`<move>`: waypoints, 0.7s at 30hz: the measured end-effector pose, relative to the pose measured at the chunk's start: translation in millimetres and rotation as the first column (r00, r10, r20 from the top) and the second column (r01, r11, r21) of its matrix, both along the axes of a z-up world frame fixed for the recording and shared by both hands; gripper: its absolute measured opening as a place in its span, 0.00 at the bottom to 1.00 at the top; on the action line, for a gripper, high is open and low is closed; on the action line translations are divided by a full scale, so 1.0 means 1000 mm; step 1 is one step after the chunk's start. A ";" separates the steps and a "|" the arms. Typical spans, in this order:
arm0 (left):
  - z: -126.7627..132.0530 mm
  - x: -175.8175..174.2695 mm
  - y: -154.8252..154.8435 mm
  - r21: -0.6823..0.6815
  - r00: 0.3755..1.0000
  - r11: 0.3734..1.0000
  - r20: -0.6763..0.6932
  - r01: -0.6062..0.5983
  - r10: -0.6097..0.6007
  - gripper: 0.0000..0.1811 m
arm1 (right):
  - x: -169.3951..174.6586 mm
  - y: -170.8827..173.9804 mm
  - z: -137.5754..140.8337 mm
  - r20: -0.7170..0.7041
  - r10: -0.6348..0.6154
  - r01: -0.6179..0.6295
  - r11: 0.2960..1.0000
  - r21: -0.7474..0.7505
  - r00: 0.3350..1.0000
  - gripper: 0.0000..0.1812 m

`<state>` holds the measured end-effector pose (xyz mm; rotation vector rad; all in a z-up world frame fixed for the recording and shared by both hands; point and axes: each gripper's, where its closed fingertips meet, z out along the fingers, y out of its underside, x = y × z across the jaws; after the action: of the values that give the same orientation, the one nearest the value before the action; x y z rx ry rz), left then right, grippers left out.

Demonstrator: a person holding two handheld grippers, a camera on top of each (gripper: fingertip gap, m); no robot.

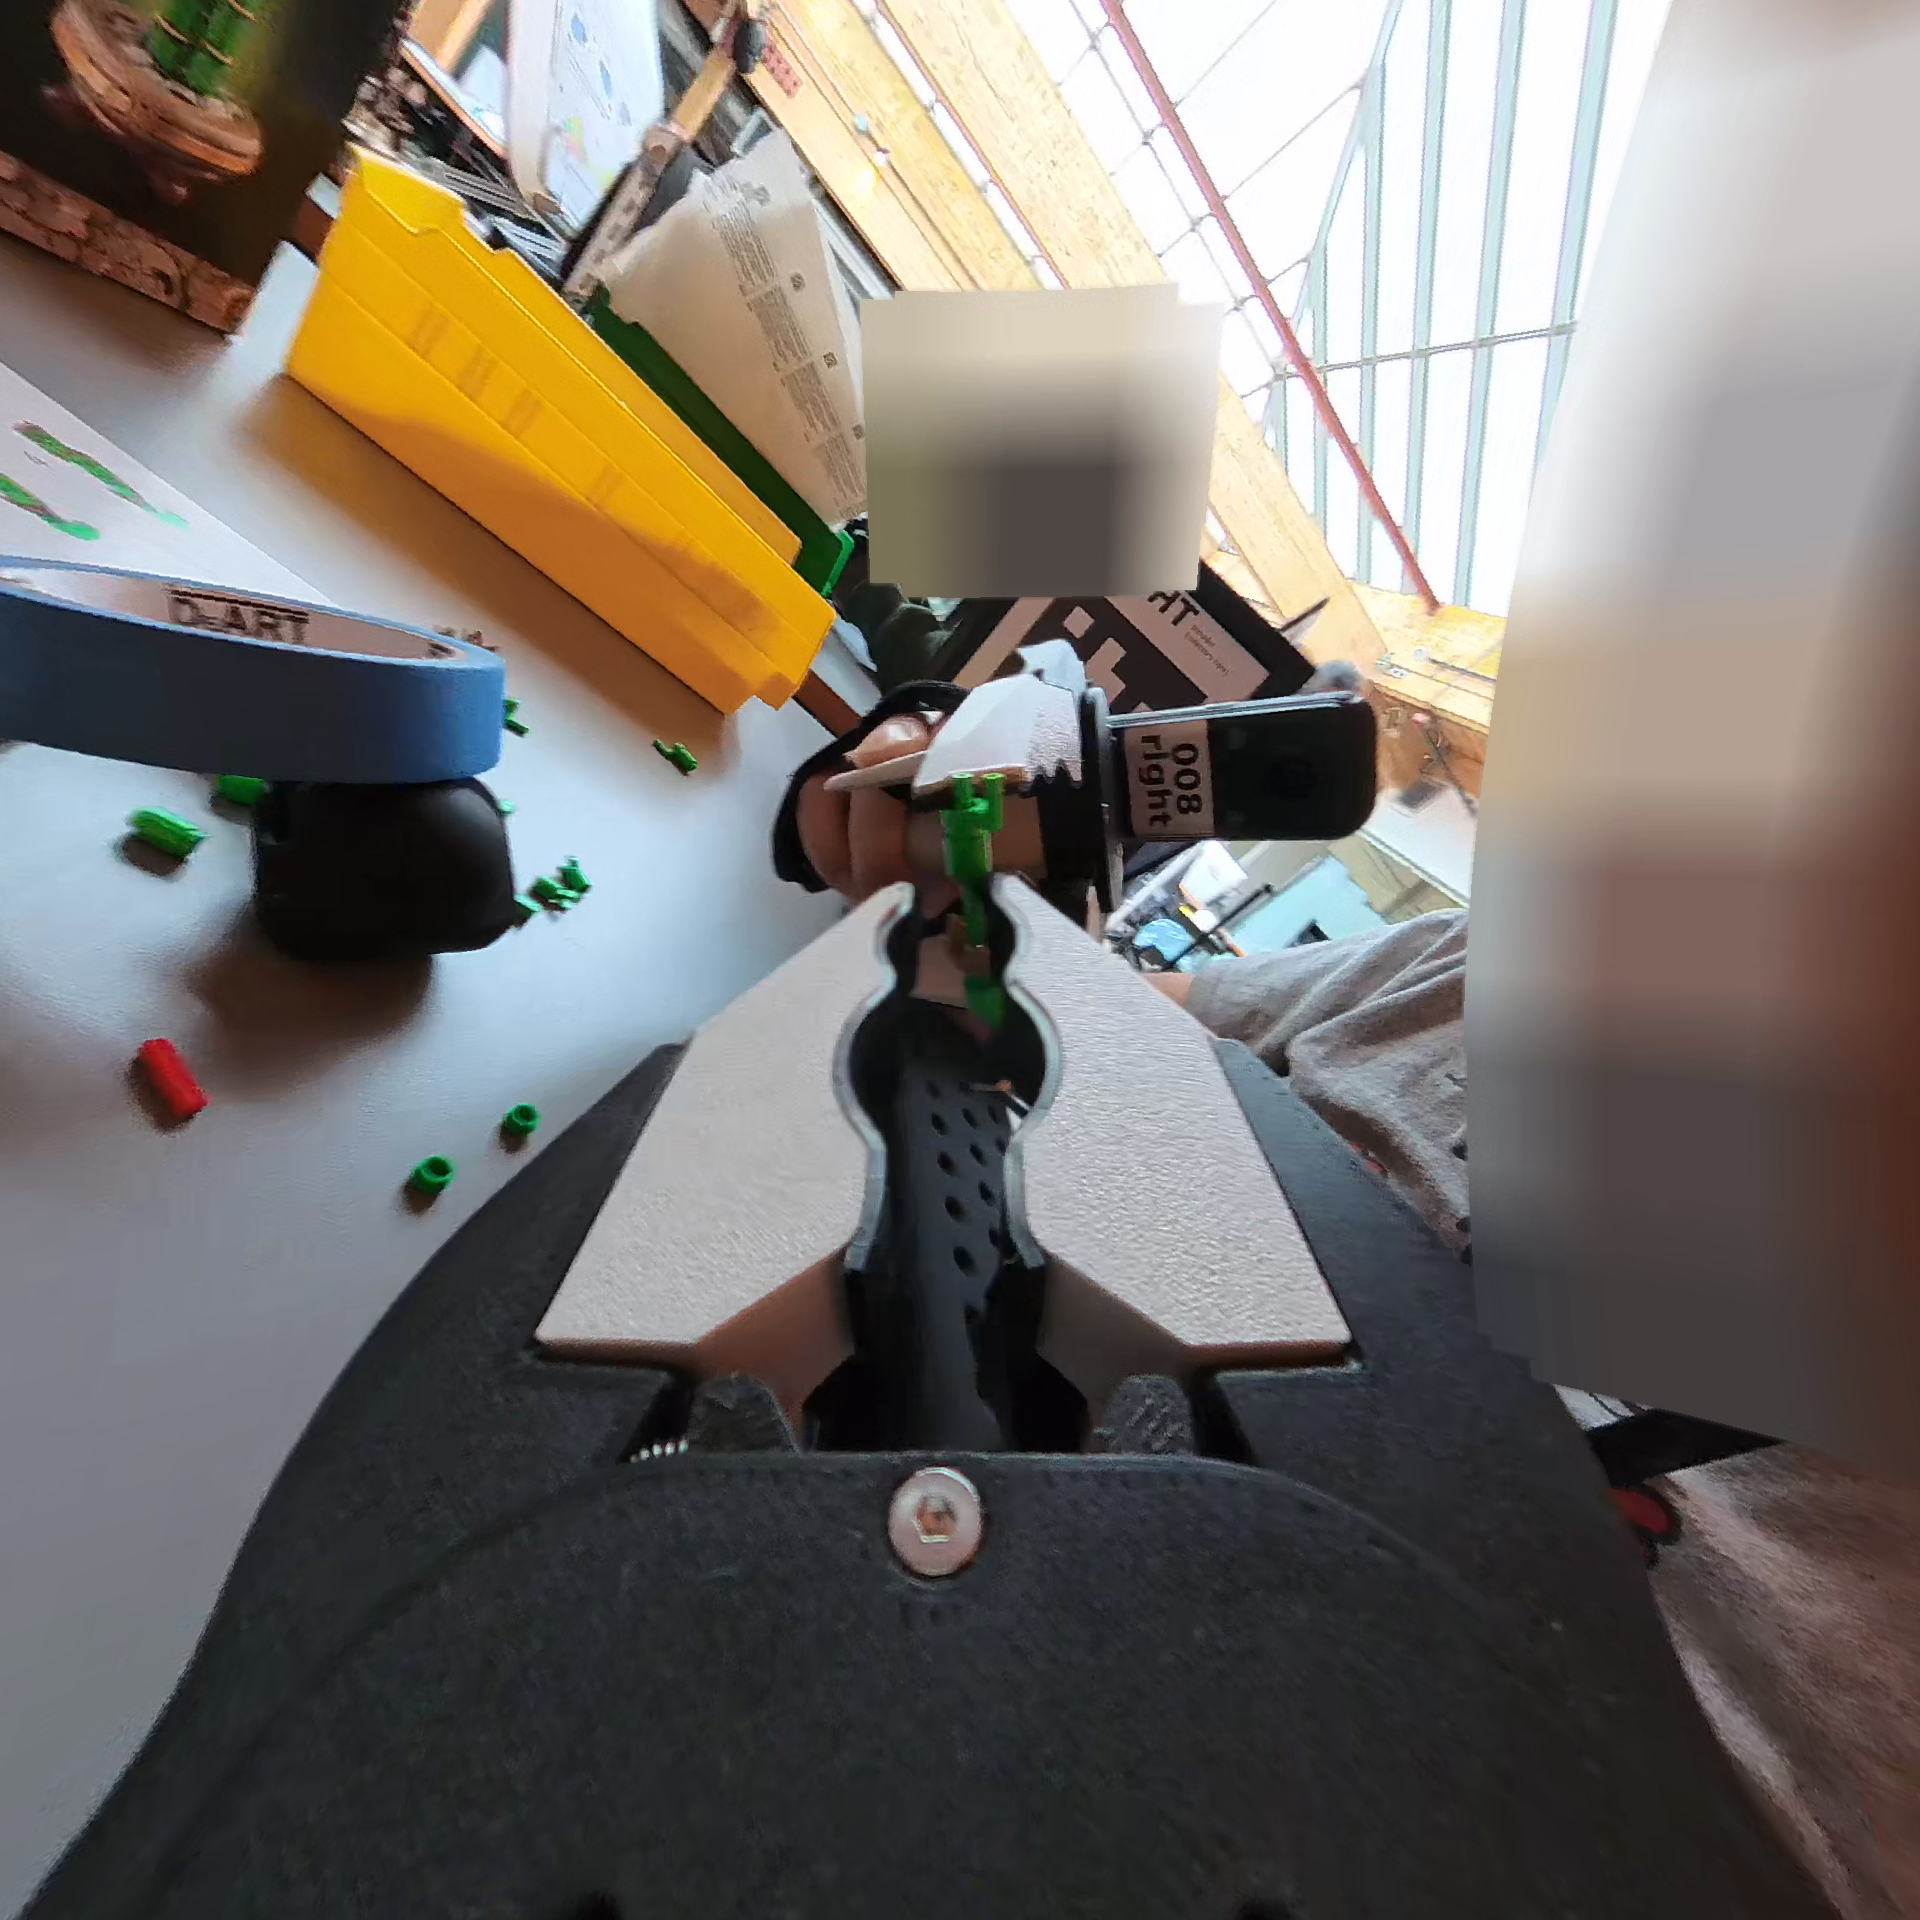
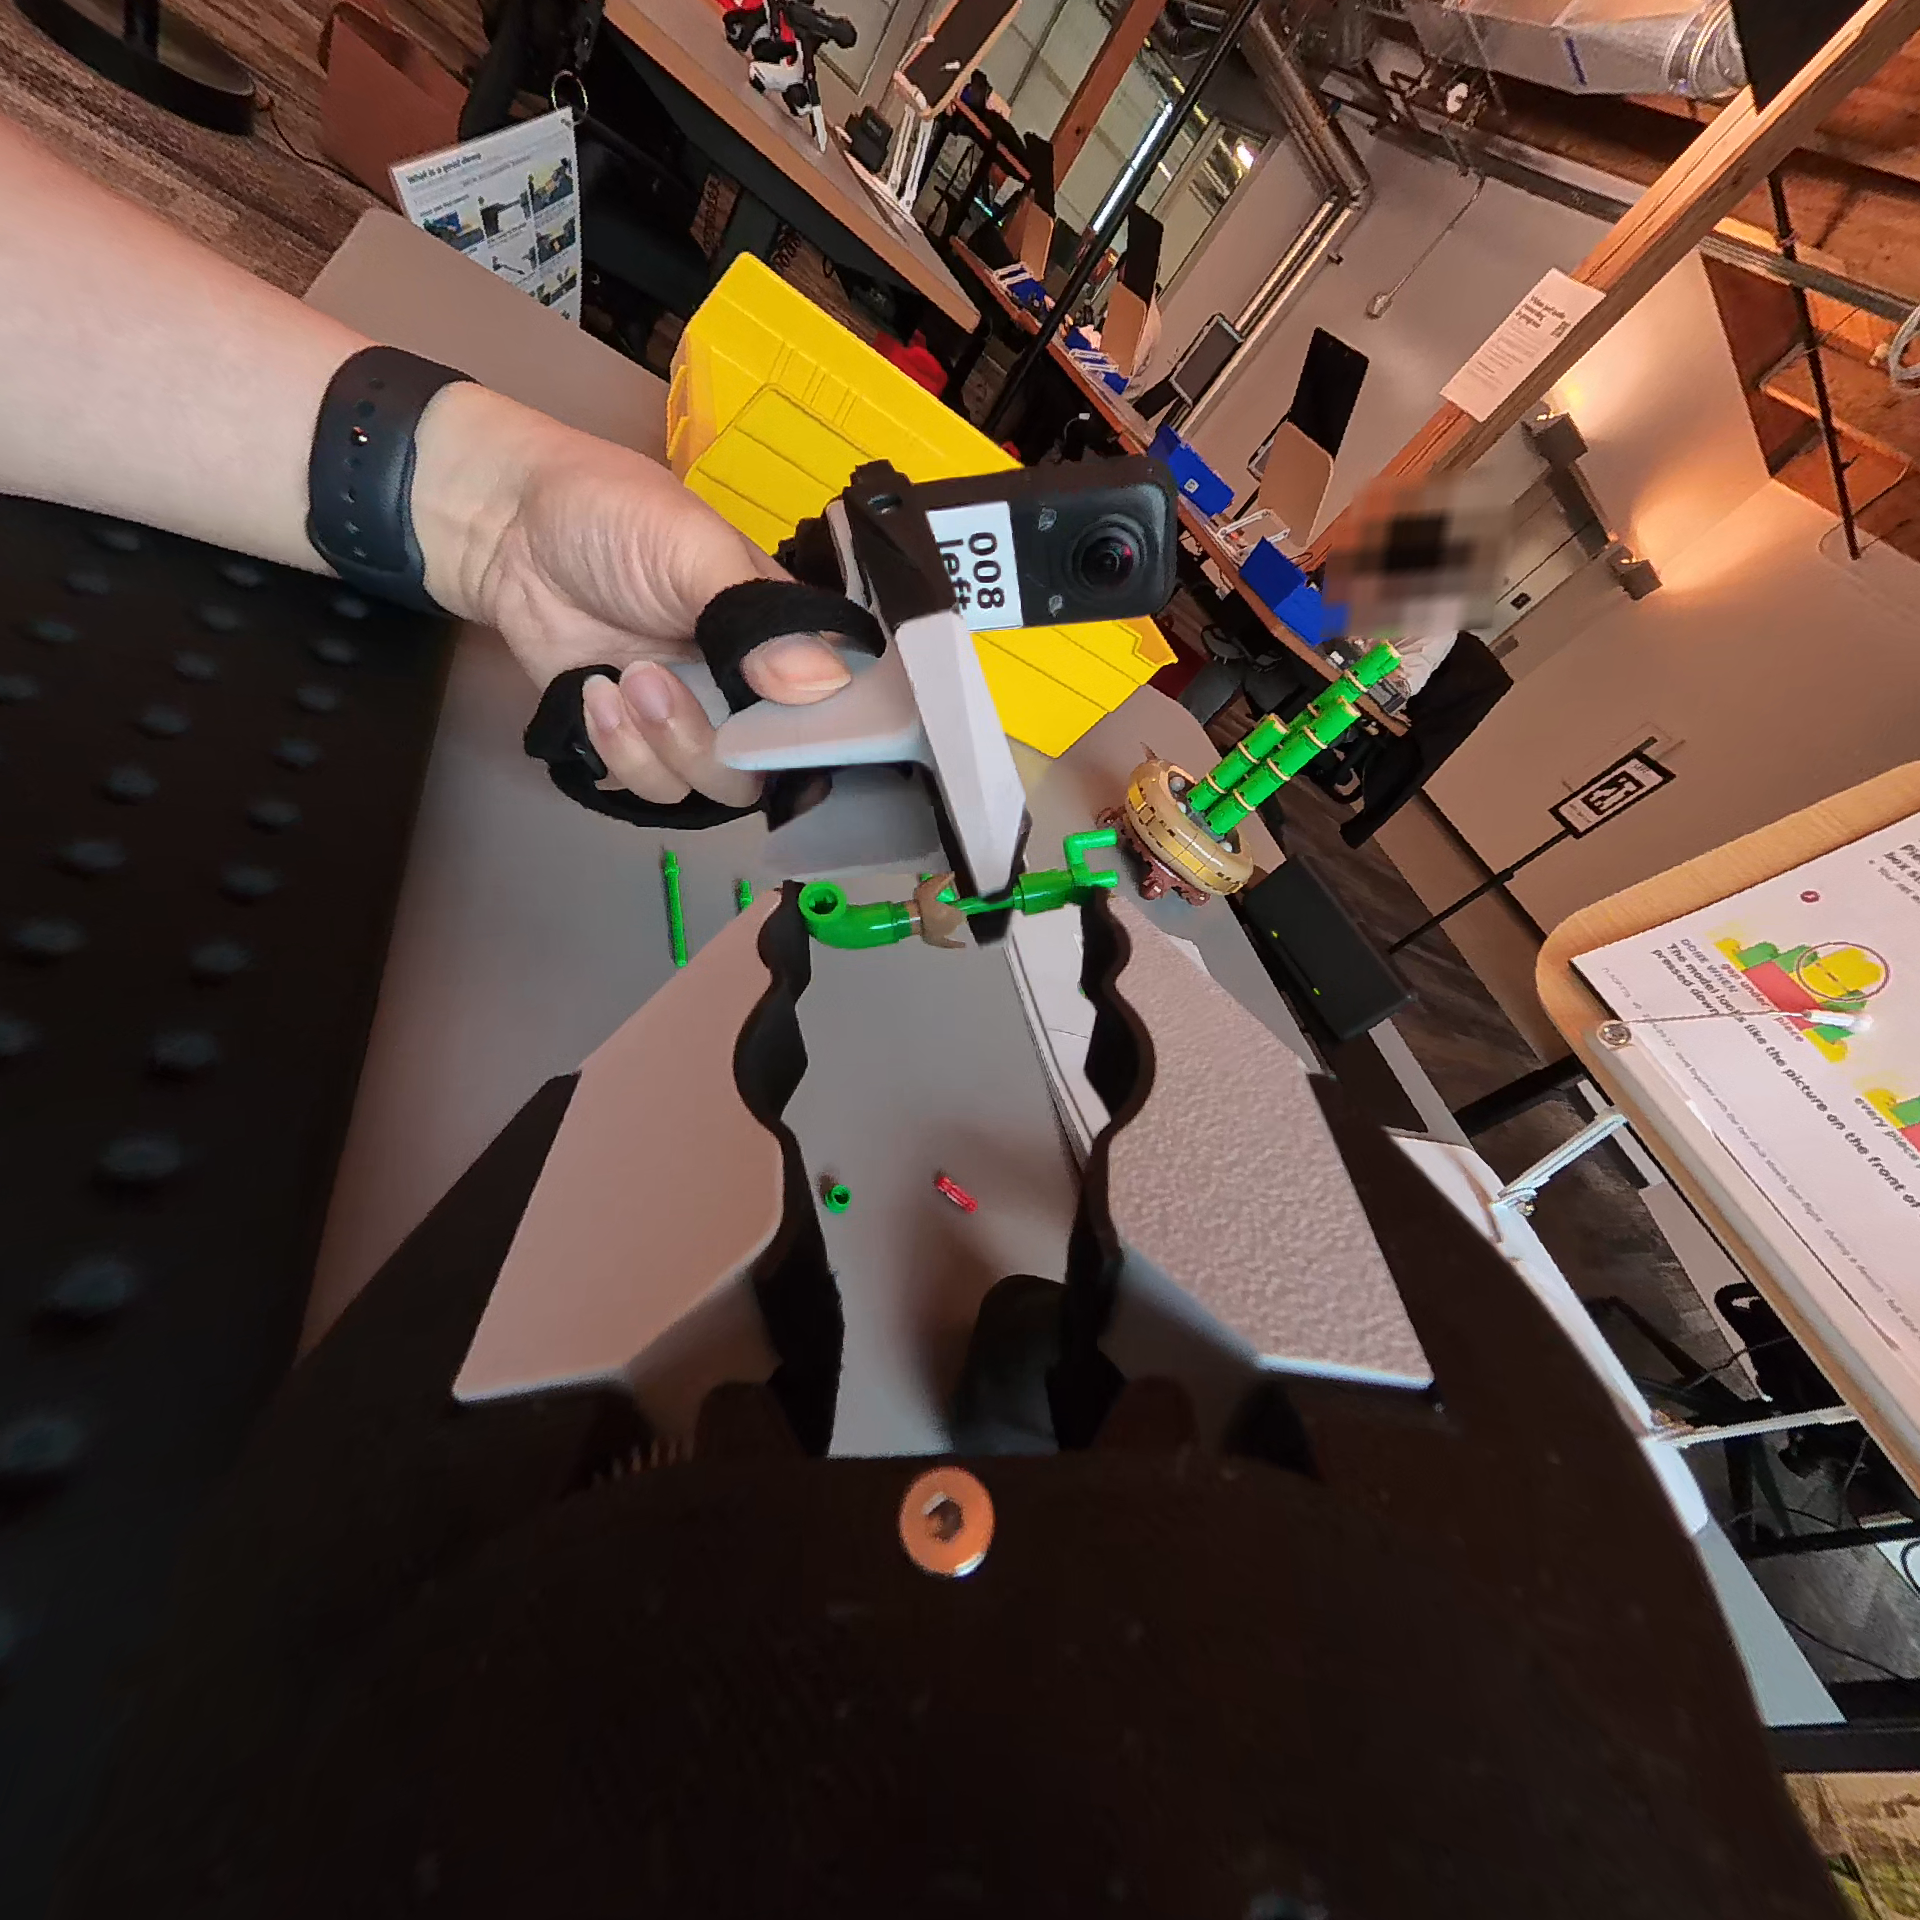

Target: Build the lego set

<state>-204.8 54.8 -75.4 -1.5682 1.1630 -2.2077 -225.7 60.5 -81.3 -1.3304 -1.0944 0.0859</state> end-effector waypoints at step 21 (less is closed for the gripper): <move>-0.010 0.005 0.023 0.012 0.988 0.990 -0.052 -0.142 0.143 0.03 | 0.004 0.013 -0.025 0.169 -0.100 0.097 0.995 0.025 0.981 0.29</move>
<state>-200.2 78.0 -85.6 -1.6604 1.0376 -2.0799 -221.4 73.2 -105.8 -1.3936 -1.1679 -0.1121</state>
